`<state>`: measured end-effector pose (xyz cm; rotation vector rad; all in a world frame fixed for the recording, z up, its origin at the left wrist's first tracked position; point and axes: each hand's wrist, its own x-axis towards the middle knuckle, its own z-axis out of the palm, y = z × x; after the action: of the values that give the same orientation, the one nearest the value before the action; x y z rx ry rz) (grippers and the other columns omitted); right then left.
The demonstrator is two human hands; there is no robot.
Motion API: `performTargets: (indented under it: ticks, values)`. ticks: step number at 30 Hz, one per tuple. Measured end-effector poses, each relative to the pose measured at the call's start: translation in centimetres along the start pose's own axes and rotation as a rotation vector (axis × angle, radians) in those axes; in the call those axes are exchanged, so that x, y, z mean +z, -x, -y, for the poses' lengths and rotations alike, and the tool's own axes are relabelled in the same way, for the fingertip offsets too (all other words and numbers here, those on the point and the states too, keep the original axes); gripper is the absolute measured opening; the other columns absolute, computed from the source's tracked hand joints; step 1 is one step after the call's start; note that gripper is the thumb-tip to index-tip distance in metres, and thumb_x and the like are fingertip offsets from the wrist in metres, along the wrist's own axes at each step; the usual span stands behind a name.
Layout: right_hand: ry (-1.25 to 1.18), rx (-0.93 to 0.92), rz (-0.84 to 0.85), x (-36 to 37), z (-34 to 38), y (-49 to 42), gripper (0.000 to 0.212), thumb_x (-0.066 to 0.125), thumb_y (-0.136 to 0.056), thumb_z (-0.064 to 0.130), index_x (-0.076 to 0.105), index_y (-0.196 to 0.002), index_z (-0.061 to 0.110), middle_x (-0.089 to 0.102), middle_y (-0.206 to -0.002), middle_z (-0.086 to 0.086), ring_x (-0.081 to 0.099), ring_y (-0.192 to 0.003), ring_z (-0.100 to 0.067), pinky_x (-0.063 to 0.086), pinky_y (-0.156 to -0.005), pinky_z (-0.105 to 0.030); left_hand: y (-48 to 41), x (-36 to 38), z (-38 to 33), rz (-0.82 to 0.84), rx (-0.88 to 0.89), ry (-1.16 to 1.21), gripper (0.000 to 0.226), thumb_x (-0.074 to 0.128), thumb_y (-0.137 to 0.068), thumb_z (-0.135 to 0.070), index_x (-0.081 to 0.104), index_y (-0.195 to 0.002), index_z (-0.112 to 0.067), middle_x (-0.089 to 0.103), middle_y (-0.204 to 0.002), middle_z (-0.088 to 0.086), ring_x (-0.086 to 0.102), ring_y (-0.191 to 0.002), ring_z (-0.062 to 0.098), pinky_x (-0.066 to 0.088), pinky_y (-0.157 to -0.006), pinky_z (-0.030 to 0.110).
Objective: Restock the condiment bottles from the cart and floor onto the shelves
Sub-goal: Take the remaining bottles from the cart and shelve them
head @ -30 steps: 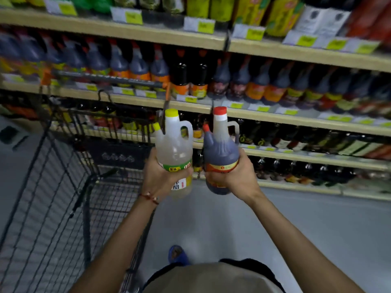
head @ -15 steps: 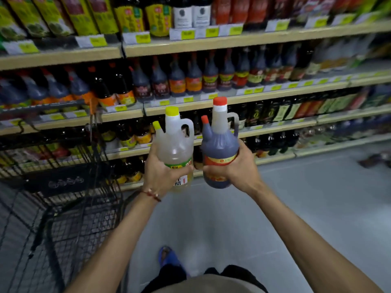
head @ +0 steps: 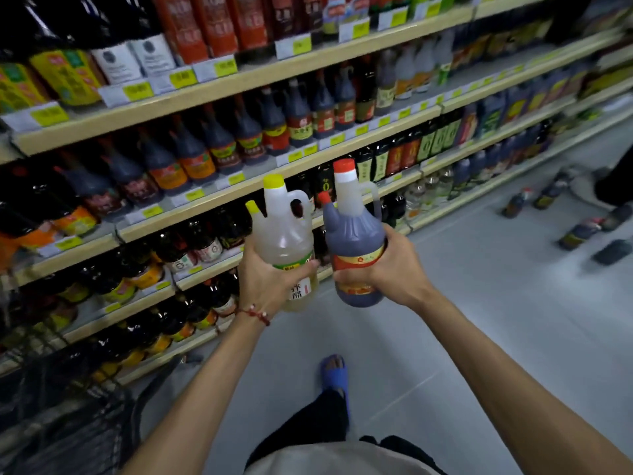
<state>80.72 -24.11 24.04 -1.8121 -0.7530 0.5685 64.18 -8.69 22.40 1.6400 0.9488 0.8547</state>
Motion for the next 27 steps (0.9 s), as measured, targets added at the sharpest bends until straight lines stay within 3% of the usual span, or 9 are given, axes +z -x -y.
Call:
performTargets:
  ticks: [5, 8, 13, 18, 22, 27]
  values:
    - [0.008, 0.011, -0.088, -5.1, -1.5, -6.3, 0.103, 0.095, -0.035, 0.055, 0.063, -0.128, 0.027, 0.076, -0.109, 0.011, 0.074, -0.094, -0.006, 0.065, -0.079, -0.037, -5.5, 8.1, -1.4, 0.064, 0.018, -0.007, 0.090, 0.094, -0.037, -0.037, 0.053, -0.116, -0.019, 0.069, -0.106, -0.004, 0.070, -0.093, 0.012, 0.058, -0.077, 0.032]
    - [-0.008, 0.026, -0.149, -8.1, -2.7, -10.9, 0.100, 0.096, -0.037, 0.056, 0.063, -0.127, 0.027, 0.076, -0.111, 0.009, 0.075, -0.097, -0.012, 0.065, -0.082, -0.044, -9.7, 12.9, -2.1, 0.085, 0.015, -0.039, 0.088, 0.095, -0.041, -0.036, 0.054, -0.117, -0.017, 0.069, -0.106, -0.004, 0.069, -0.094, 0.011, 0.057, -0.076, 0.031]
    - [0.000, 0.039, -0.218, -13.6, -3.6, -18.1, 0.103, 0.087, -0.036, 0.063, 0.062, -0.128, 0.022, 0.075, -0.114, 0.005, 0.073, -0.101, -0.015, 0.063, -0.084, -0.040, -16.9, 20.6, -3.9, 0.110, -0.019, -0.061, 0.092, 0.094, -0.041, -0.049, 0.060, -0.120, -0.018, 0.072, -0.105, -0.008, 0.069, -0.094, 0.005, 0.060, -0.082, 0.037]
    - [-0.028, 0.063, -0.274, -18.7, -5.1, -23.8, 0.101, 0.088, -0.039, 0.062, 0.060, -0.129, 0.026, 0.073, -0.119, 0.006, 0.072, -0.106, -0.016, 0.062, -0.089, -0.044, -21.9, 27.7, -6.1, 0.167, 0.020, -0.191, 0.099, 0.087, -0.035, -0.066, 0.059, -0.120, -0.024, 0.072, -0.108, -0.009, 0.070, -0.098, 0.017, 0.059, -0.085, 0.044]
    - [-0.037, 0.081, -0.310, -23.2, -6.7, -28.0, 0.097, 0.092, -0.041, 0.061, 0.062, -0.128, 0.028, 0.075, -0.116, 0.008, 0.073, -0.103, -0.015, 0.064, -0.087, -0.047, -24.7, 33.6, -8.1, 0.198, 0.043, -0.244, 0.094, 0.085, -0.036, -0.068, 0.060, -0.116, -0.025, 0.072, -0.105, -0.010, 0.071, -0.095, 0.017, 0.059, -0.081, 0.038]
    - [-0.063, 0.075, -0.317, -29.2, -10.1, -32.5, 0.088, 0.089, -0.041, 0.060, 0.059, -0.121, 0.036, 0.074, -0.113, 0.012, 0.073, -0.099, -0.010, 0.064, -0.083, -0.040, -26.9, 42.0, -9.3, 0.216, 0.031, -0.238, 0.091, 0.089, -0.039, -0.060, 0.058, -0.116, -0.026, 0.072, -0.102, -0.011, 0.071, -0.093, 0.013, 0.059, -0.078, 0.038]
